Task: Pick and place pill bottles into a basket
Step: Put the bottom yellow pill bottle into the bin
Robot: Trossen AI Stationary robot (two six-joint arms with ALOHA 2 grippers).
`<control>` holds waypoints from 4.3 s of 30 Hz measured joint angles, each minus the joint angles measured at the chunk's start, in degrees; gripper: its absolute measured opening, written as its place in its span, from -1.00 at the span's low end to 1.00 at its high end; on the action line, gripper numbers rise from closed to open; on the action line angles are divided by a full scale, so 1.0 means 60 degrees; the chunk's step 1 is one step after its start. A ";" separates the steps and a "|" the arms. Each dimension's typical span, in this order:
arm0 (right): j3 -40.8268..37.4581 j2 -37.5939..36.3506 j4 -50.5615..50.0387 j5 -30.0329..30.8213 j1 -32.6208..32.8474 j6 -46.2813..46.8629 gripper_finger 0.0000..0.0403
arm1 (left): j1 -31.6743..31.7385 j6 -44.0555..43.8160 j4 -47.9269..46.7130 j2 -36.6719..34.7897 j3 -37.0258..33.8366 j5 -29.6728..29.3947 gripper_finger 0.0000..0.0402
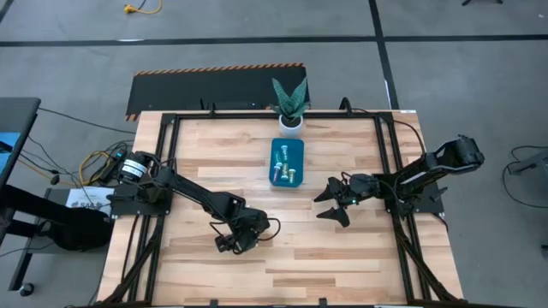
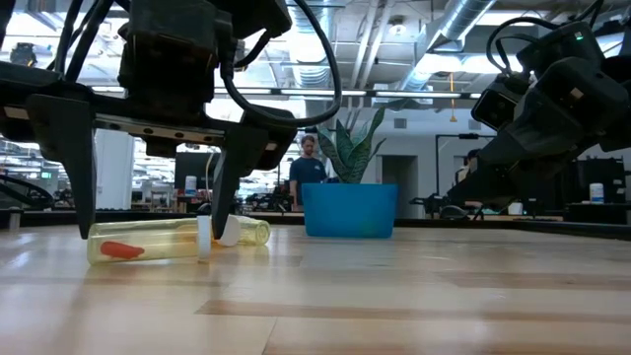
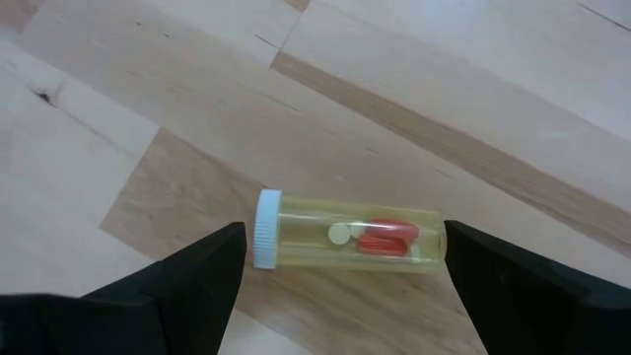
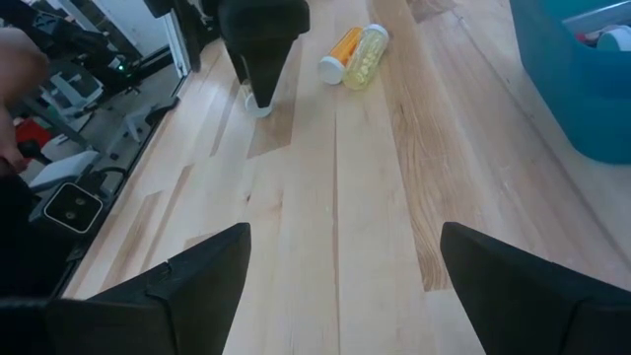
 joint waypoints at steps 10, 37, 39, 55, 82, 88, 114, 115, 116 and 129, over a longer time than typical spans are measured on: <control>0.0000 0.0000 -0.0022 0.0000 0.0000 0.0000 0.62 | 0.0000 0.0245 0.0205 0.0000 0.0000 -0.0047 0.64; 0.0004 -0.0004 -0.0288 0.0189 -0.0011 -0.0007 0.62 | 0.0037 0.0476 0.0726 0.0597 0.0004 0.0429 0.64; 0.0004 -0.0004 -0.0289 0.0189 -0.0011 -0.0004 0.62 | 0.0033 0.0467 0.0783 0.0604 0.0000 0.0481 0.64; 0.0004 -0.0004 -0.0284 0.0189 -0.0011 -0.0004 0.62 | 0.0018 0.0444 0.1074 0.0630 -0.0011 0.0957 0.64; 0.0004 -0.0004 -0.0284 0.0189 -0.0011 -0.0022 0.62 | 0.0021 -0.0062 0.0977 0.0623 0.0292 0.0747 0.51; 0.0004 -0.0004 -0.0284 0.0186 -0.0009 -0.0035 0.62 | 0.0029 -0.0227 0.0581 0.0623 0.0757 0.0698 0.36; 0.0004 -0.0004 -0.0302 0.0146 0.0000 -0.0011 0.62 | 0.2707 -0.1084 -0.3705 0.0608 0.6016 -0.4144 0.47; 0.0004 -0.0004 -0.0322 0.0146 0.0000 -0.0011 0.62 | 0.2972 -0.1063 -0.3638 0.0608 0.6094 -0.4266 0.48; 0.0004 -0.0004 -0.0352 0.0146 0.0000 -0.0011 0.62 | 0.3235 -0.1056 -0.3484 0.0608 0.6142 -0.4395 0.49; 0.0000 0.0000 -0.1158 0.0153 0.0000 -0.0229 0.62 | 0.6011 -0.2237 -0.1724 0.1047 0.6237 -0.2425 0.44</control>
